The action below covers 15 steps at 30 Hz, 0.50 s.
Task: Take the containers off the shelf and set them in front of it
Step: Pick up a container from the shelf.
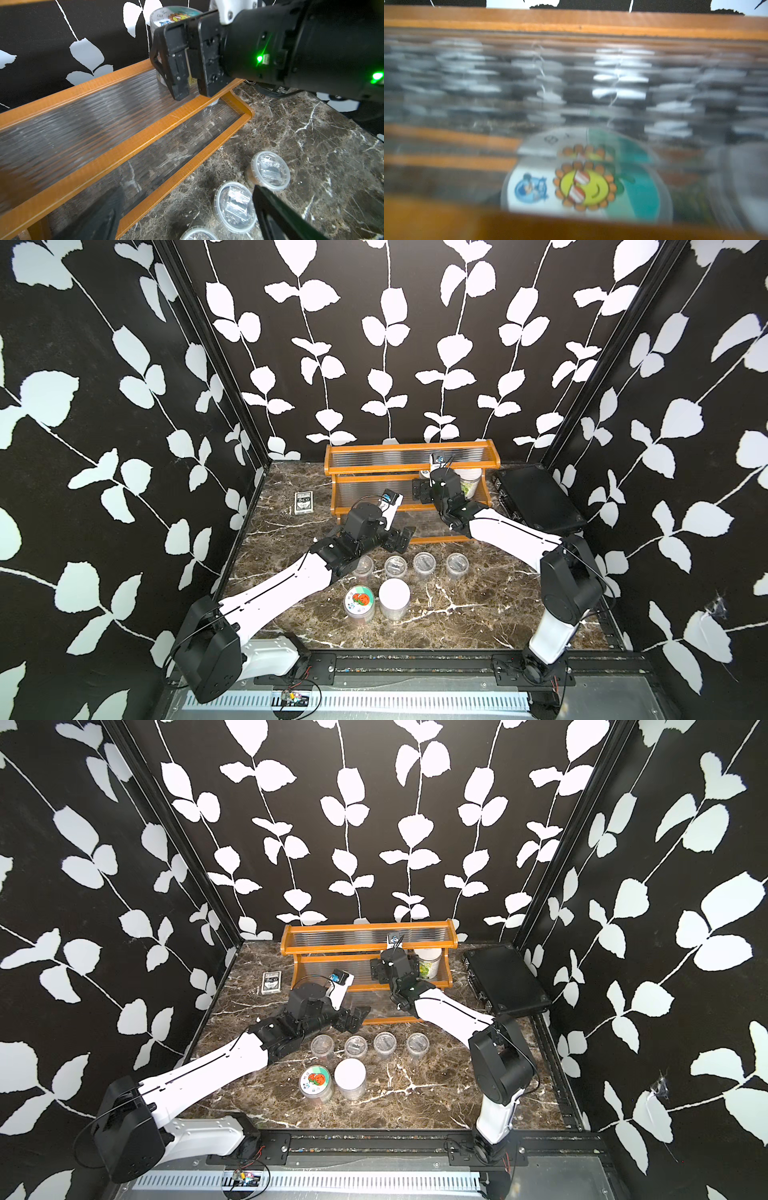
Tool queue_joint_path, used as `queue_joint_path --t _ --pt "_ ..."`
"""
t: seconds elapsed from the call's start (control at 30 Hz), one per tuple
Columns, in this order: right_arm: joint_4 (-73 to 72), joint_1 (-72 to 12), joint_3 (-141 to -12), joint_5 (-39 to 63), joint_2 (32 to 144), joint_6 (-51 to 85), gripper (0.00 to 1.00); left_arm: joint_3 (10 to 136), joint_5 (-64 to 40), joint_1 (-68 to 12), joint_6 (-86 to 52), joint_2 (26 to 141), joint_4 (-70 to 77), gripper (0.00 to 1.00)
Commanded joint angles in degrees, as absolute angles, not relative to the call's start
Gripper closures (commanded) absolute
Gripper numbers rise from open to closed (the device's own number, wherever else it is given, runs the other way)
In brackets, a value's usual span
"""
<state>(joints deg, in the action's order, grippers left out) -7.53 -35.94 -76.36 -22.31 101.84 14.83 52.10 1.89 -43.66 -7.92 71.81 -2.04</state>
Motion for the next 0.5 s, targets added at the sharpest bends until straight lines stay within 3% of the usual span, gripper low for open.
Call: queue_joint_path --t 0.0,0.47 --pt "-10.6 -35.6 -80.1 -23.7 103.0 14.0 0.00 50.9 0.7 -43.3 -7.9 69.8 -2.6 0.01" --pt "-10.5 -35.7 -77.9 -17.4 100.0 11.6 0.18 48.4 0.9 -43.3 -8.6 66.8 -3.2 0.01"
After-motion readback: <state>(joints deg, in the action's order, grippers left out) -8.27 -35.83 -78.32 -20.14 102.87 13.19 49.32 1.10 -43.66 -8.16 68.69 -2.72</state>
